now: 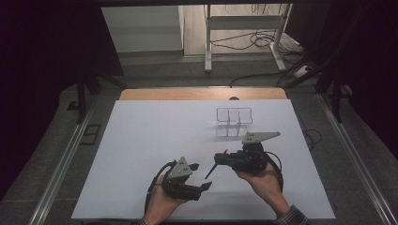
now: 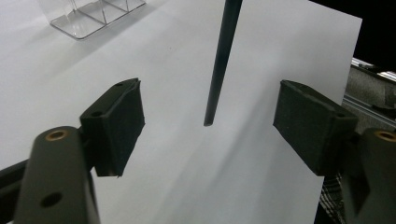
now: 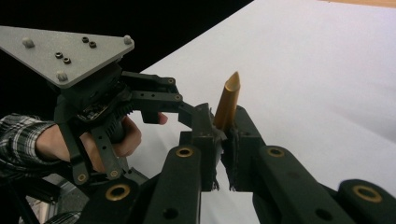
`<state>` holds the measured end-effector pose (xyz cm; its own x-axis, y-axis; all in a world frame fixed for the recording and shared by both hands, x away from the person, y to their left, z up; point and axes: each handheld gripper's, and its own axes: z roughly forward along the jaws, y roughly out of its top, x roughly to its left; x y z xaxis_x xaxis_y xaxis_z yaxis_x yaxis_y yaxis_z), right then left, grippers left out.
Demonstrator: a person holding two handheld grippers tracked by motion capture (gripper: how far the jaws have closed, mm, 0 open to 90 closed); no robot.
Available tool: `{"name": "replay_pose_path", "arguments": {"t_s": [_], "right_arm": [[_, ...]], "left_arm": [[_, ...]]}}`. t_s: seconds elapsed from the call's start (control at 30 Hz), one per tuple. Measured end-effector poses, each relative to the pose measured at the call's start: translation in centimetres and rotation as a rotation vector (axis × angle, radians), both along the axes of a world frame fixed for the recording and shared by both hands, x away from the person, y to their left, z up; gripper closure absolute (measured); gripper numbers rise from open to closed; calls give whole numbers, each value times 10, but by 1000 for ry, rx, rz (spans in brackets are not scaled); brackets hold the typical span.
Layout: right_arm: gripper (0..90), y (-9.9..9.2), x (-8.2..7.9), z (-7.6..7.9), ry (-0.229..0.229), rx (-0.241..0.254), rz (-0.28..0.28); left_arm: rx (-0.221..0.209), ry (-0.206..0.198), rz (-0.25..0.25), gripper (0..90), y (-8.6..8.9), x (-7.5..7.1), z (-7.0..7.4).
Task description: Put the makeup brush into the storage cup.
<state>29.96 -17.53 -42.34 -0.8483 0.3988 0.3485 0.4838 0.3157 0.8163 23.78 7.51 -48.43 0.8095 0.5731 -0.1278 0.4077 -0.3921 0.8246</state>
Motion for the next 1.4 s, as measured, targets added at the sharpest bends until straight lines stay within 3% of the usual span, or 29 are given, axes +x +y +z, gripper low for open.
{"name": "replay_pose_path", "arguments": {"t_s": [0.3,0.5,0.87,1.07,1.4], "right_arm": [[832,-2,-2,4,-19,-11,1],[832,-4,-3,6,-38,-17,4],[832,-7,-3,11,-64,-25,-3],[832,-10,-3,16,-77,-27,-13],[832,-10,-2,22,-95,-40,-23]], "left_arm": [[15,7,11,110,4,-3,2],[36,-11,24,66,12,-7,5],[29,-11,46,41,30,-15,5],[73,-31,61,39,34,-19,3],[82,-37,69,29,41,-25,2]]}}
